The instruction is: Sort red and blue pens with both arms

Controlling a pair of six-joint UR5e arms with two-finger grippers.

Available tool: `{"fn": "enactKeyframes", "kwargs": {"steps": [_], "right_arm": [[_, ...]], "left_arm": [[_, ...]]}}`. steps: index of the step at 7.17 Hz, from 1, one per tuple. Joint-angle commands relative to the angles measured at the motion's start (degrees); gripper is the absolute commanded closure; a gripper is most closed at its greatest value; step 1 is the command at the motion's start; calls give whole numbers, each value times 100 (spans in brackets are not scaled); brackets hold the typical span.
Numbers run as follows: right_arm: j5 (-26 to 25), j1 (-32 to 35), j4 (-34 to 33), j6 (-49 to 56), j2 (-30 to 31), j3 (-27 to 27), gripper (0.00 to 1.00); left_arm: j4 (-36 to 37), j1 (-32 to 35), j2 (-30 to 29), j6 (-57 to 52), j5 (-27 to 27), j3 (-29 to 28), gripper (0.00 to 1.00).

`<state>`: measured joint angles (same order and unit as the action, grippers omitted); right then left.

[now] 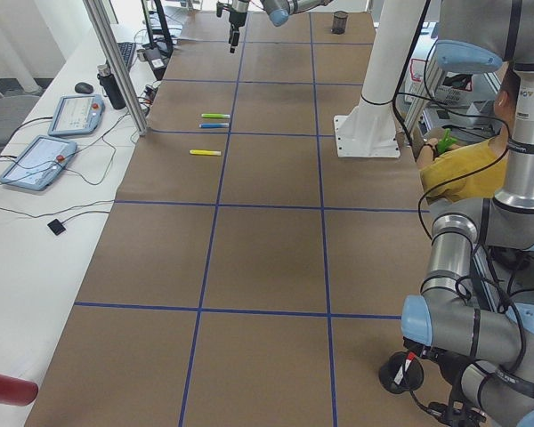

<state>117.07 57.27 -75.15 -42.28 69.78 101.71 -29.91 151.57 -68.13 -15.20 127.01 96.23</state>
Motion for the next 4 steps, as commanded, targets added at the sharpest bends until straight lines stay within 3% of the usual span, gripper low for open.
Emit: {"fn": "enactKeyframes", "kwargs": {"steps": [1,4], "right_arm": [[0,-14,0,0,1,-19,0],[0,-49,0,-9,1,-28,0]], "left_arm": [[-286,-144,-8,-27,-27,928,0],[-1652,-977,-8,-650,43,1196,0]]}}
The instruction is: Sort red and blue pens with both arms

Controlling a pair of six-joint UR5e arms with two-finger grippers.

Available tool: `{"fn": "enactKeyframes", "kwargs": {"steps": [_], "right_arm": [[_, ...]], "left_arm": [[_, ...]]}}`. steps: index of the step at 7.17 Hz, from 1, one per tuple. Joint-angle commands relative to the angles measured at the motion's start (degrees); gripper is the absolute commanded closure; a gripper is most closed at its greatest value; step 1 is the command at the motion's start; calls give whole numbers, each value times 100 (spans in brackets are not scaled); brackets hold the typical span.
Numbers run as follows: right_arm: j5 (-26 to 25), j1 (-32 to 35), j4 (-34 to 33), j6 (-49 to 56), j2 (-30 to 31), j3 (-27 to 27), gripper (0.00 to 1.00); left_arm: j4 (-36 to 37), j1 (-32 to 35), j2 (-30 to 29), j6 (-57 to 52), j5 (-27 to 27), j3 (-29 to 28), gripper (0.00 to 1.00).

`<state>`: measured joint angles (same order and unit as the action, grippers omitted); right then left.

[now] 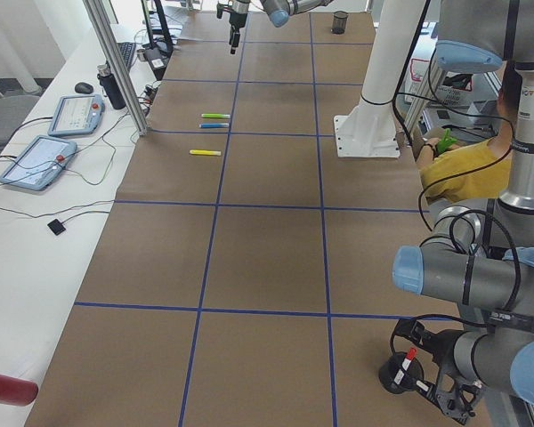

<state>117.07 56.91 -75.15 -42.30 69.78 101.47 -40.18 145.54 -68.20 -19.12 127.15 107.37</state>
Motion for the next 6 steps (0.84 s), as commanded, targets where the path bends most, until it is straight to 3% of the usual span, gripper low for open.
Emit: {"fn": "enactKeyframes", "kwargs": {"steps": [1,3,6], "right_arm": [[9,-14,0,-7,9,4,0],[9,-40,-9,-7,18,-22,0],[18,-136,-18,-16,27,-31,0]], "left_arm": [[-1319,-813,0,-303,46,135,0],[-2691,-1866,-18,-260,46,257,0],[-4108,-3737,-262,423,231,241,0]]}}
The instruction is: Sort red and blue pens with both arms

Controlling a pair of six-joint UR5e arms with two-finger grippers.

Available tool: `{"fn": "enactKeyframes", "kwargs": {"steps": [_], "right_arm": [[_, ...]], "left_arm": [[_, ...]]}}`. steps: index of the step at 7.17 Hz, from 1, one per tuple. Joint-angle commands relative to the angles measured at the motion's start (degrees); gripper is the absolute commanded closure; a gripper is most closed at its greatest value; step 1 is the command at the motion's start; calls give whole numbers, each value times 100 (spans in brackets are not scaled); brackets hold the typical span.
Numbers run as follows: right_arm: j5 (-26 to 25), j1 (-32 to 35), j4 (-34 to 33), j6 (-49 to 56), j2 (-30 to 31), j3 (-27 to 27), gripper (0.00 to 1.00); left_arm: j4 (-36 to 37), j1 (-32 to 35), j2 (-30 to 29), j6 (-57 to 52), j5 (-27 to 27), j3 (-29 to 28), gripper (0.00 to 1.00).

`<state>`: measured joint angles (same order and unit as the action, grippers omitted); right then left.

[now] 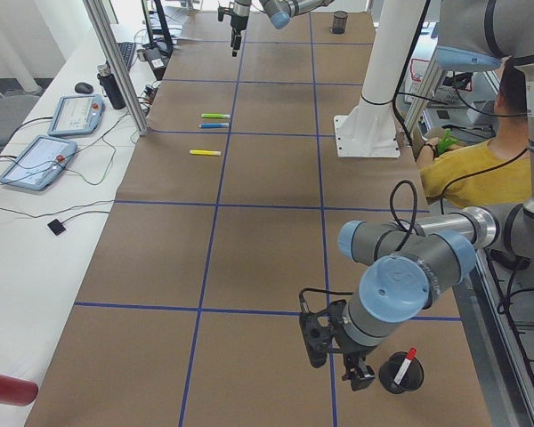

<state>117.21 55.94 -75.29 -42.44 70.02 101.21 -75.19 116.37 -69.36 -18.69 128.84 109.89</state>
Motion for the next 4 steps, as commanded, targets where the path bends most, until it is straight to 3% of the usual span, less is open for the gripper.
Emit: {"fn": "enactKeyframes", "kwargs": {"steps": [1,4], "right_arm": [[21,-48,-3,-10,3,-5,0],[47,-275,6,-454,-58,30,0]], "left_arm": [[-689,-1392,-400,488,62,-29,0],[-689,-2774,-1139,1525,80,-99,0]]}}
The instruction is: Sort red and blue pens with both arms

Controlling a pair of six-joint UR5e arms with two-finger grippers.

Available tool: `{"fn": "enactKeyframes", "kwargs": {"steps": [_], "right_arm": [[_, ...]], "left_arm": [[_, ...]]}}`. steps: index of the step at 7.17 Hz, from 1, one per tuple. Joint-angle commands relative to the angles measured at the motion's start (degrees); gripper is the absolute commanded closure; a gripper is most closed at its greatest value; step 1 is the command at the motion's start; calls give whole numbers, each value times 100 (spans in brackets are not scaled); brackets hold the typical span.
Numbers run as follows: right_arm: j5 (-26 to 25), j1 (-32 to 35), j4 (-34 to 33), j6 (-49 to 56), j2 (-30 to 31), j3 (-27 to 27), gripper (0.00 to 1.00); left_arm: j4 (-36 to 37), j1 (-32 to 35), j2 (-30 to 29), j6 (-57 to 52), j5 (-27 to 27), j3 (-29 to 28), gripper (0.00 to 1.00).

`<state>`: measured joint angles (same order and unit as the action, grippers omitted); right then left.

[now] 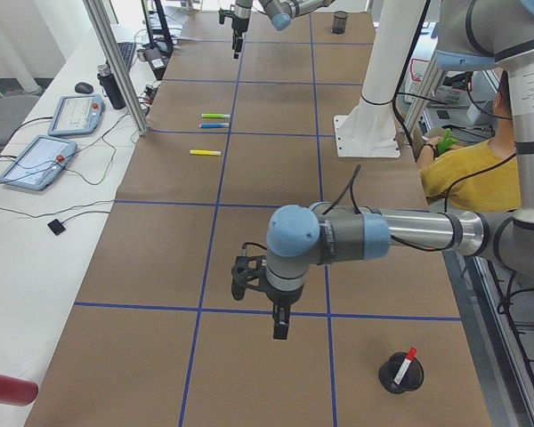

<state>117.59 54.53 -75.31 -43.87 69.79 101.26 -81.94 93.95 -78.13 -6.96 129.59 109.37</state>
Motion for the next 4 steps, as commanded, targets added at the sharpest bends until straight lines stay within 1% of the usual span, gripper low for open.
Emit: {"fn": "enactKeyframes", "kwargs": {"steps": [1,2,3,4], "right_arm": [[-16,-327,-10,-593,-253,-18,0],[-34,-538,-80,-883,-438,-106,0],[-52,-671,-81,-1095,-918,-629,0],[-113,-776,-72,-1210,-1437,-1287,0]], "left_arm": [[-24,-640,-377,370,23,-100,0],[-41,-650,-396,370,23,-92,0],[-41,-650,-405,370,23,-83,0],[-41,-650,-440,370,23,-92,0]]}}
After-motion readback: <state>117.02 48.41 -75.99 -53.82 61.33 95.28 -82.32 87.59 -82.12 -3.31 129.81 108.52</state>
